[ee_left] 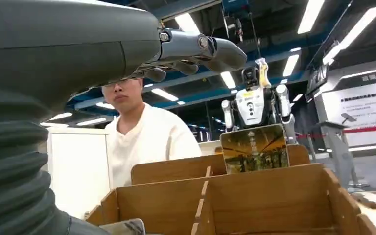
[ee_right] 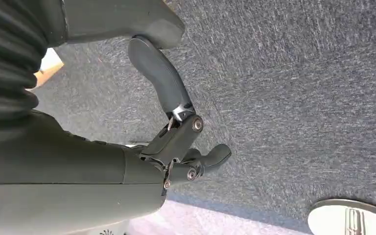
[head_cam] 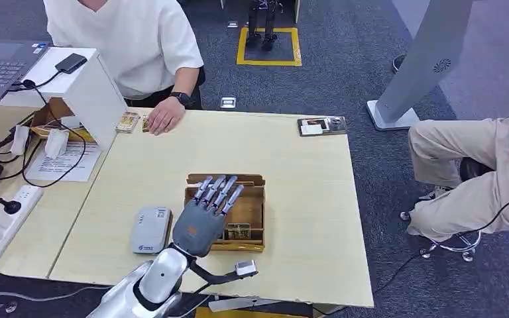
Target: Pass the card to the sensor for recognition and then transmit it.
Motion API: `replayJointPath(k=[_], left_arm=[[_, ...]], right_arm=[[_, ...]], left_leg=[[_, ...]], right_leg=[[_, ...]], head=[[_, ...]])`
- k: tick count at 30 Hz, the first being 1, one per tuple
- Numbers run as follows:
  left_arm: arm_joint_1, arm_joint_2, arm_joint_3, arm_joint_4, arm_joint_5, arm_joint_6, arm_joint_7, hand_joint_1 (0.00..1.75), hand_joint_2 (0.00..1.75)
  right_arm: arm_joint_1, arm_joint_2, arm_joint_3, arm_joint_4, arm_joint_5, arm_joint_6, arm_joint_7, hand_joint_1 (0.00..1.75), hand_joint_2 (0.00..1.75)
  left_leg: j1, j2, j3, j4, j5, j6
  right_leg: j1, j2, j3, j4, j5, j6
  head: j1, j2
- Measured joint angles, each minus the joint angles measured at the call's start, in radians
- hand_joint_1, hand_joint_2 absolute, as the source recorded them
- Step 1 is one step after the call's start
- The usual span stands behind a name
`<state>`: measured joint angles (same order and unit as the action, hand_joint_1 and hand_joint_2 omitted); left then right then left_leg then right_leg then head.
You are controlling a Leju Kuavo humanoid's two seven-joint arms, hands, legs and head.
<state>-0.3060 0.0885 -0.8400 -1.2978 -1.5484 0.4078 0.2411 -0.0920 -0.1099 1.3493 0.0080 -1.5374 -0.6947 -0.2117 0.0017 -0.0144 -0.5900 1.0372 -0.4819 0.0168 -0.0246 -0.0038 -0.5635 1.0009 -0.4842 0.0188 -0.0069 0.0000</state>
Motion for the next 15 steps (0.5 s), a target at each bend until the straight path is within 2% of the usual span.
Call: replayJointPath(k=[12, 15], left_arm=[[-0.015, 0.006, -0.008, 0.027, 0.0, -0.039, -0.01, 0.0, 1.75], [-0.018, 0.006, -0.008, 0.032, 0.0, -0.066, -0.01, 0.0, 1.75]], right_arm=[[0.001, 0.0, 0.005, 0.0, -0.026, 0.0, 0.0, 0.0, 1.75], [0.002, 0.0, 0.006, 0.0, -0.026, 0.0, 0.002, 0.0, 1.75]], left_leg=[[0.0, 0.0, 0.0, 0.0, 0.0, 0.0], [0.0, 0.0, 0.0, 0.0, 0.0, 0.0]], right_leg=[[0.0, 0.0, 0.0, 0.0, 0.0, 0.0], [0.0, 0.0, 0.0, 0.0, 0.0, 0.0]], head=[[0.0, 0.0], [0.0, 0.0]])
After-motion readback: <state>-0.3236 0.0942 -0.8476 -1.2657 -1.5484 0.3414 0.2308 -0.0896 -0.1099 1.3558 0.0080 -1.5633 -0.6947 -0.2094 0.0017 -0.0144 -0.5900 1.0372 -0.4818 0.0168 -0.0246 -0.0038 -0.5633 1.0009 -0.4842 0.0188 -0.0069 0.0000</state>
